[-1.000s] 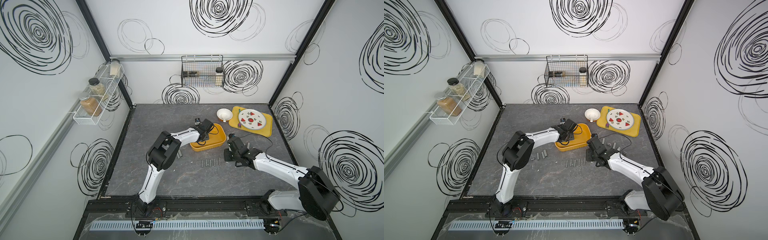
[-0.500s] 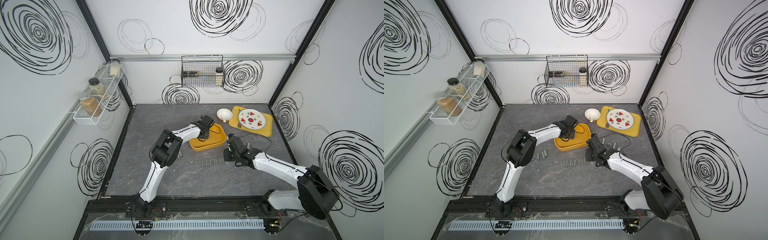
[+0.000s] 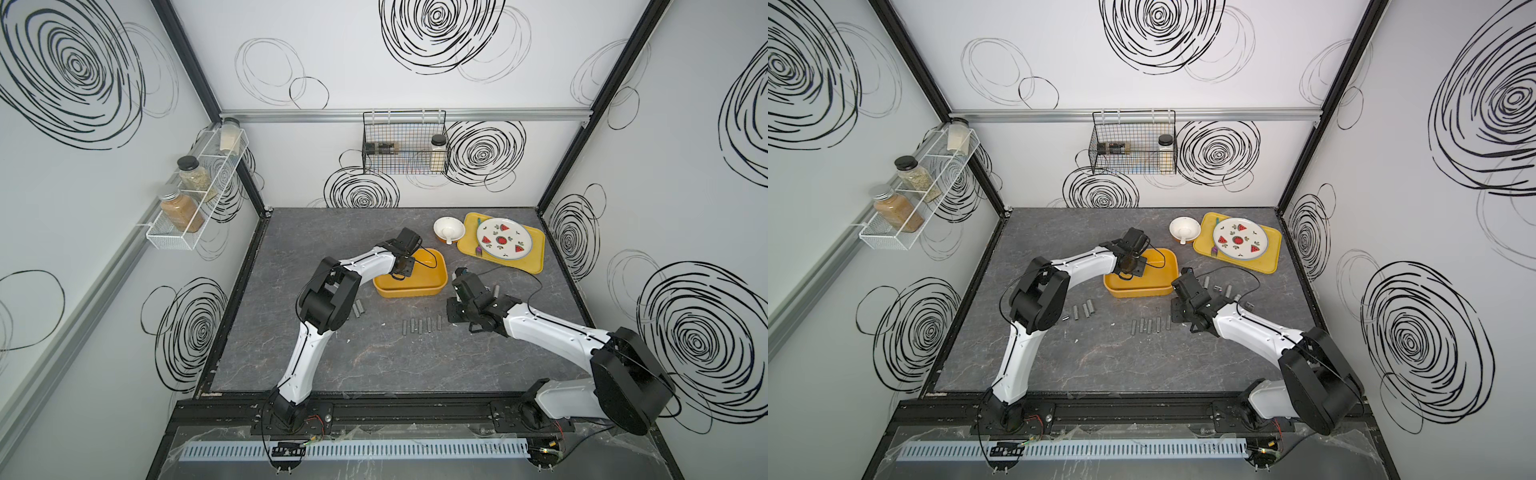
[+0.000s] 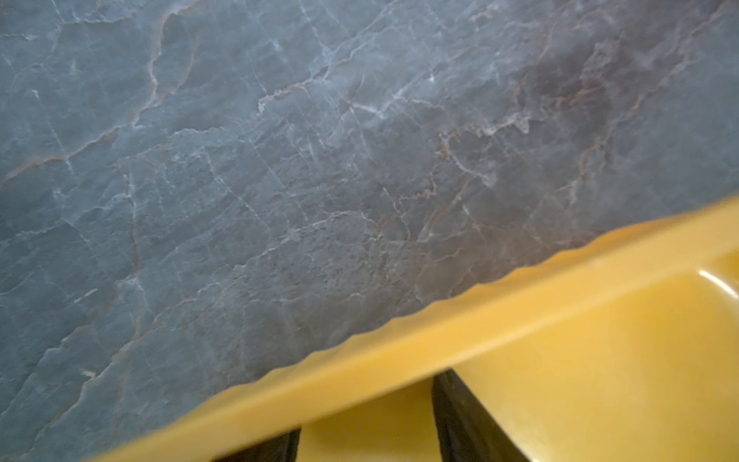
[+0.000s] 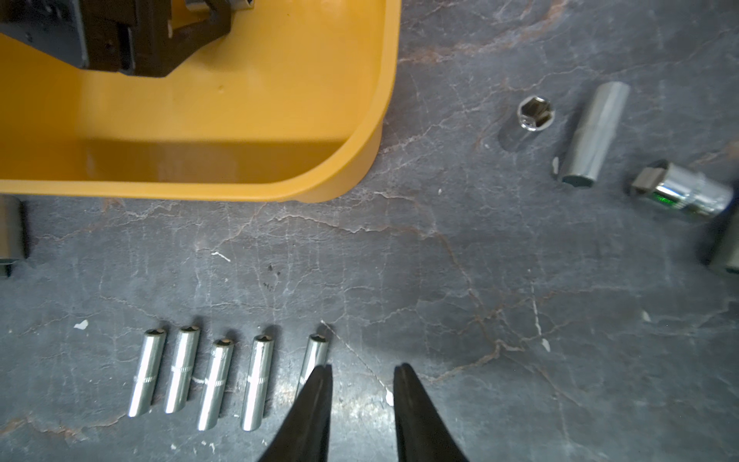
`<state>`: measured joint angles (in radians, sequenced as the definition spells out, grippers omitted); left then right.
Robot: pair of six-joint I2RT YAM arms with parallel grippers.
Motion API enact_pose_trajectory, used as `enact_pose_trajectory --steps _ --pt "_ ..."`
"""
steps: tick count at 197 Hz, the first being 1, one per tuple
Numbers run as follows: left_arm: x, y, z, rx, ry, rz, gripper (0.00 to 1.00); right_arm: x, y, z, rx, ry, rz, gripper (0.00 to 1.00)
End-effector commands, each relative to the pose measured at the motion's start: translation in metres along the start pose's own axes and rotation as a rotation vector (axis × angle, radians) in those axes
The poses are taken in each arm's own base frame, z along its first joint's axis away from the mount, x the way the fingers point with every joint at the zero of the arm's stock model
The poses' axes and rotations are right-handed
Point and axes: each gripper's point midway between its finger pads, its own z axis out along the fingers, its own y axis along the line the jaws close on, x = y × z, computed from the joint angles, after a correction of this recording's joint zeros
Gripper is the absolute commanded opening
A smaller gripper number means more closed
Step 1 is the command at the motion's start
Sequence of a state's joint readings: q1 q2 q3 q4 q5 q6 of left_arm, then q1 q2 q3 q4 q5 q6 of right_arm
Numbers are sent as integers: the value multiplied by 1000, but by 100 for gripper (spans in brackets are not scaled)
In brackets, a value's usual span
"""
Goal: Take out the socket from the storage box
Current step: Pick up the socket head from the storage box.
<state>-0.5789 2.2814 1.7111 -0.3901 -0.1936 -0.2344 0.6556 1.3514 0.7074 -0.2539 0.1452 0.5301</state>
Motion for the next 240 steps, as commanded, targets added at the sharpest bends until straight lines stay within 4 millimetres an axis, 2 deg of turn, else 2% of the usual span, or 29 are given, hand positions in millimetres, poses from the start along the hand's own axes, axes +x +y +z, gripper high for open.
enact_pose_trajectory --steps 1,30,97,133,157,194,240 --pt "2 -10 3 26 7 51 59 -9 3 -1 0 -17 -6 31" --pt "-2 -17 1 29 -12 90 59 -8 3 1 0 -8 -7 31" --pt "-11 -15 0 12 -35 149 58 -6 3 4 2 7 -11 31" --pt "-7 -19 12 25 -7 191 58 -4 3 6 6 14 -15 31" --pt "-5 -23 13 47 -4 204 58 -4 3 6 8 14 -16 31" --pt "10 -28 17 73 39 207 55 -5 3 7 9 14 -15 31" --pt "34 -39 3 97 70 209 51 -4 3 7 6 17 -14 31"
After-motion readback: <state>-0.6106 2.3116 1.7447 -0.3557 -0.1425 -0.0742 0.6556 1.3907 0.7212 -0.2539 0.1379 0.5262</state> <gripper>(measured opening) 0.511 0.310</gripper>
